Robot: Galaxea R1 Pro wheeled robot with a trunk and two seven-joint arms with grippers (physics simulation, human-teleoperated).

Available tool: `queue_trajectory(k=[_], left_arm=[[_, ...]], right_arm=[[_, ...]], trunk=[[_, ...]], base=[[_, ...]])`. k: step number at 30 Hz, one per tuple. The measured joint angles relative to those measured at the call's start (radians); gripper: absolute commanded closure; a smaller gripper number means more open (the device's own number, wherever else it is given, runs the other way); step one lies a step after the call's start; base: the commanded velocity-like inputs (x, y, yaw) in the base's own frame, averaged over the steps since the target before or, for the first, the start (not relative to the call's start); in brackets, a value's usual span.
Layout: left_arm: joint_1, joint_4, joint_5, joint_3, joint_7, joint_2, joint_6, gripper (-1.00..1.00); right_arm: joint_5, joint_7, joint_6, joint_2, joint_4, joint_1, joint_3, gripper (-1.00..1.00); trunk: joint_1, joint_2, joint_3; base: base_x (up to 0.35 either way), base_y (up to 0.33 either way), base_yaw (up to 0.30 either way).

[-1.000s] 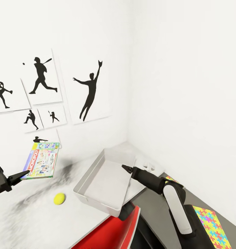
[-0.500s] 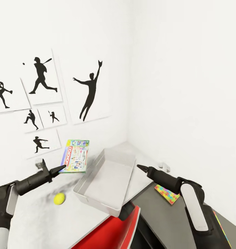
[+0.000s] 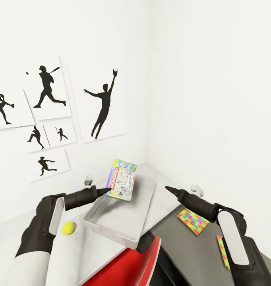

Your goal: Put all the toys in the child's room - the three board games (two on the bed and one on the table), the two jigsaw puzzles on the table, and the tennis ball on the table - inside the toy box on the table in the child's room.

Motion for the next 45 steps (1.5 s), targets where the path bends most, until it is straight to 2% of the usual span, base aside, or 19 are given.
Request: queue_trajectory(k=[4,7,10,12,14,19,22,25,31,37,45], left_arm=[[0.002,0.003,-0.005,-0.011,0.003,0.026,-0.001,1.00],[0.006,0.013,-0.024,-0.015,0.005,0.062,-0.004,1.00],[0.007,0.097,-0.067,-0.014,0.004,0.082,-0.012,1.00],[0.004,0.159,-0.110,-0.011,0.002,0.087,-0.016,1.00],[0.002,0.180,-0.133,-0.010,0.001,0.089,-0.011,1.00],[0.000,0.190,-0.142,-0.014,-0.002,0.087,-0.004,1.00],[-0.001,0.192,-0.141,-0.050,-0.006,0.087,-0.004,1.00],[-0.001,0.198,-0.141,-0.081,-0.008,0.084,-0.004,1.00],[-0.001,0.203,-0.141,-0.098,-0.009,0.076,-0.004,1.00],[-0.001,0.206,-0.141,-0.131,-0.009,0.074,-0.004,1.00],[-0.001,0.214,-0.142,-0.137,-0.007,0.067,-0.004,1.00]], right_arm=[[0.000,0.011,-0.001,-0.001,0.000,0.000,0.006,-1.00],[0.000,0.013,-0.008,0.000,0.001,0.000,0.009,-1.00],[0.000,0.022,-0.013,0.006,0.001,0.000,0.013,-1.00],[0.002,0.024,-0.015,0.011,0.001,0.000,0.022,-1.00],[0.003,0.024,-0.015,0.014,0.001,0.000,0.037,-1.00],[0.006,0.020,-0.016,0.017,0.001,0.000,0.059,-1.00],[0.010,0.014,-0.018,0.017,0.000,0.000,0.092,-1.00],[0.012,0.012,-0.019,0.017,0.000,0.000,0.106,-1.00],[0.013,0.013,-0.019,0.017,0.000,0.000,0.110,-1.00],[0.013,0.013,-0.019,0.017,0.001,0.000,0.111,-1.00],[0.013,0.013,-0.019,0.017,0.001,0.000,0.111,-1.00]], trunk=[[0.000,0.000,0.000],[0.000,0.000,0.000],[0.000,0.000,0.000],[0.000,0.000,0.000],[0.000,0.000,0.000],[0.000,0.000,0.000],[0.000,0.000,0.000],[0.000,0.000,0.000],[0.000,0.000,0.000],[0.000,0.000,0.000],[0.000,0.000,0.000]], base=[[0.000,0.000,0.000],[0.000,0.000,0.000],[0.000,0.000,0.000],[0.000,0.000,0.000],[0.000,0.000,0.000],[0.000,0.000,0.000],[0.000,0.000,0.000],[0.000,0.000,0.000],[0.000,0.000,0.000],[0.000,0.000,0.000],[0.000,0.000,0.000]])
